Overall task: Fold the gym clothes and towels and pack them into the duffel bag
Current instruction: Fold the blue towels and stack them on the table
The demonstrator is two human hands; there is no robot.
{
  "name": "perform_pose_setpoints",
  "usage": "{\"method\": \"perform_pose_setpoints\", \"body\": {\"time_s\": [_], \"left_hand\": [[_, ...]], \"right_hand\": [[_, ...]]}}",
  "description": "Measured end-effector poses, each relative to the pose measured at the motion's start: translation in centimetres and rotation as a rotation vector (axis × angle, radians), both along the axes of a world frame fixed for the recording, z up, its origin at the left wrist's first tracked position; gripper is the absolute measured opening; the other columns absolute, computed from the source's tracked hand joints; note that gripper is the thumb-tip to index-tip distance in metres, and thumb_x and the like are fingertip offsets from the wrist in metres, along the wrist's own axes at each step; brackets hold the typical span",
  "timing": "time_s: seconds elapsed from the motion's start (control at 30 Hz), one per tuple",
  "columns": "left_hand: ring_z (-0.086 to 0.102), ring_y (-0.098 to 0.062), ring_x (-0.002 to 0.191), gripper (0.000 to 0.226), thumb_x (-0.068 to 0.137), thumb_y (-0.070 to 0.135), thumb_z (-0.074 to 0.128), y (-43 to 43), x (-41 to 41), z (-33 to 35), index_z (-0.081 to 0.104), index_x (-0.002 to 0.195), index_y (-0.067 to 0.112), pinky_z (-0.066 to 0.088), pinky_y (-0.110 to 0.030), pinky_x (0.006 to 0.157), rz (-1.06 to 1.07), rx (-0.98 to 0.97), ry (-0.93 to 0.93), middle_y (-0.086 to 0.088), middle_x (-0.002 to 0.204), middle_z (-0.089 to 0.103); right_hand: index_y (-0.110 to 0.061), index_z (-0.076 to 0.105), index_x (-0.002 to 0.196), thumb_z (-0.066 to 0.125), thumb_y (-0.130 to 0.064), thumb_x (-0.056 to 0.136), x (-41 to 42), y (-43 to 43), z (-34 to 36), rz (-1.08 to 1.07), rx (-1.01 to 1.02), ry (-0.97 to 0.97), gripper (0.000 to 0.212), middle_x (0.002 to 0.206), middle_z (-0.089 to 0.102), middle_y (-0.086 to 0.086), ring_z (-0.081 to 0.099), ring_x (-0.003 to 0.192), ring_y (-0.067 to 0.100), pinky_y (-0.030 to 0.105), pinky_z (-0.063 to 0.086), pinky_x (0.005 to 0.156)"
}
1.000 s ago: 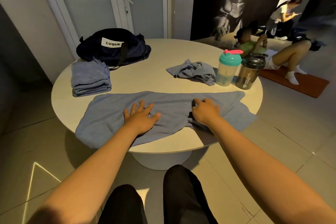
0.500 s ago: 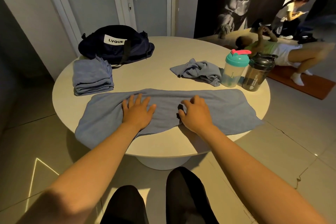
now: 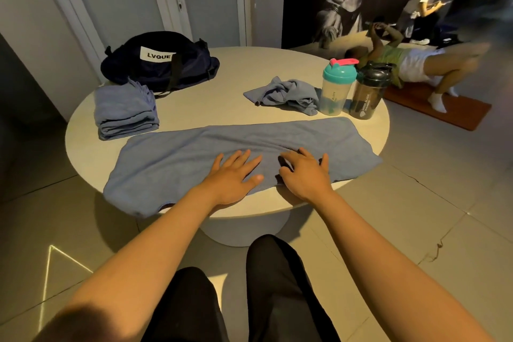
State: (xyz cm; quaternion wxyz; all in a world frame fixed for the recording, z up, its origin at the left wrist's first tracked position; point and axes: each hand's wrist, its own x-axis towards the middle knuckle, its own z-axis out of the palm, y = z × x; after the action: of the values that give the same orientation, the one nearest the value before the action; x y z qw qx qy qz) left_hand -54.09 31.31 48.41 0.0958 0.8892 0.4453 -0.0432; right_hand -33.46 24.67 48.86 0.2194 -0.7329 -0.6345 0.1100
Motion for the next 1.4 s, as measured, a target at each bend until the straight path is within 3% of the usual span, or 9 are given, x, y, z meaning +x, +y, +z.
{"method": "perform_pose_setpoints", "body": {"time_s": [0.2, 0.33, 0.57, 0.7, 0.77, 0.9, 1.13, 1.3, 1.4], "left_hand": [[0.016, -0.017, 0.152, 0.052, 0.101, 0.039, 0.044, -1.0, 0.2, 1.6, 0.033, 0.152, 0.037, 0.006, -0.044, 0.123, 0.079, -0.063, -0.107, 0.005, 0.165, 0.023], [0.038, -0.018, 0.140, 0.041, 0.097, 0.027, 0.052, -2.2, 4.2, 2.1, 0.053, 0.138, 0.035, 0.018, -0.046, 0.121, 0.021, 0.055, -0.297, 0.006, 0.147, 0.049], [-0.011, -0.018, 0.155, 0.060, 0.105, 0.056, 0.017, -3.2, 8.2, 0.3, 0.002, 0.160, 0.039, -0.005, -0.052, 0.123, -0.007, -0.034, 0.012, 0.005, 0.169, -0.009], [-0.015, -0.023, 0.154, 0.068, 0.101, 0.065, 0.025, -3.6, 9.4, 1.3, -0.003, 0.158, 0.042, -0.007, -0.050, 0.123, -0.049, -0.119, 0.107, 0.001, 0.168, -0.014], [-0.010, -0.025, 0.154, 0.069, 0.099, 0.066, 0.033, -3.8, 10.3, 1.5, 0.004, 0.158, 0.046, -0.003, -0.046, 0.123, -0.077, -0.108, 0.076, 0.000, 0.169, -0.007], [-0.006, -0.023, 0.154, 0.073, 0.096, 0.070, 0.038, -4.6, 11.6, 0.6, 0.009, 0.158, 0.045, -0.003, -0.045, 0.122, -0.145, -0.060, -0.009, 0.001, 0.168, -0.001], [0.031, -0.018, 0.146, 0.046, 0.104, 0.049, 0.041, -3.6, 12.1, -0.1, 0.046, 0.148, 0.036, 0.019, -0.037, 0.119, 0.036, -0.001, -0.480, 0.008, 0.157, 0.041], [0.052, -0.015, 0.131, 0.041, 0.107, 0.044, 0.037, -3.8, 11.9, 0.4, 0.050, 0.144, 0.031, 0.040, -0.035, 0.111, 0.227, -0.393, -0.975, 0.004, 0.142, 0.057], [0.055, -0.015, 0.127, 0.050, 0.102, 0.053, 0.043, -3.4, 10.9, 1.6, 0.047, 0.146, 0.030, 0.046, -0.038, 0.108, 0.367, -0.558, -1.367, 0.002, 0.141, 0.056]], "right_hand": [[-0.033, 0.057, 0.130, 0.039, -0.041, 0.100, 1.6, -2.6, -1.2, -0.203, -0.030, -0.104, 0.036, 0.133, 0.048, 0.001, 0.037, 0.135, 0.025, 0.065, -0.004, 0.115], [-0.037, 0.038, 0.150, 0.037, -0.047, 0.099, 2.1, -2.8, -1.0, 0.006, -0.150, -0.054, 0.052, 0.161, 0.027, 0.000, 0.012, 0.152, 0.021, 0.068, -0.015, 0.112], [-0.038, 0.049, 0.138, 0.046, -0.047, 0.097, 5.8, -4.9, -2.2, -0.464, 0.068, 0.173, 0.043, 0.165, 0.007, 0.011, -0.007, 0.152, 0.033, 0.062, -0.004, 0.118], [-0.030, 0.051, 0.129, 0.035, -0.055, 0.085, 7.5, -4.8, -2.3, -0.506, 0.027, 0.466, 0.053, 0.141, 0.046, 0.024, 0.042, 0.126, 0.041, 0.048, 0.042, 0.103], [-0.020, 0.057, 0.111, 0.040, -0.045, 0.085, 7.3, -4.6, -2.3, -0.534, 0.083, 0.412, 0.039, 0.124, 0.057, 0.022, 0.051, 0.111, 0.040, 0.042, 0.046, 0.090], [-0.009, 0.052, 0.139, 0.048, -0.017, 0.095, 6.6, -4.1, -2.6, -0.504, 0.183, 0.092, 0.044, 0.143, 0.046, 0.015, 0.040, 0.134, 0.035, 0.047, 0.033, 0.110], [-0.007, 0.052, 0.141, 0.046, 0.003, 0.095, 5.8, -2.9, -0.6, -0.306, 0.342, 0.403, 0.048, 0.145, 0.040, 0.007, 0.051, 0.118, 0.025, 0.015, 0.032, 0.086], [-0.010, 0.055, 0.140, 0.054, 0.001, 0.093, 4.5, -2.3, 1.1, -0.289, 0.387, 0.326, 0.048, 0.144, 0.042, 0.007, 0.052, 0.122, 0.028, 0.032, 0.042, 0.095], [-0.013, 0.065, 0.131, 0.050, 0.007, 0.086, 2.1, -1.6, 2.6, 0.117, 0.304, 0.235, 0.051, 0.141, 0.053, 0.006, 0.051, 0.125, 0.024, 0.034, 0.042, 0.105]]}}
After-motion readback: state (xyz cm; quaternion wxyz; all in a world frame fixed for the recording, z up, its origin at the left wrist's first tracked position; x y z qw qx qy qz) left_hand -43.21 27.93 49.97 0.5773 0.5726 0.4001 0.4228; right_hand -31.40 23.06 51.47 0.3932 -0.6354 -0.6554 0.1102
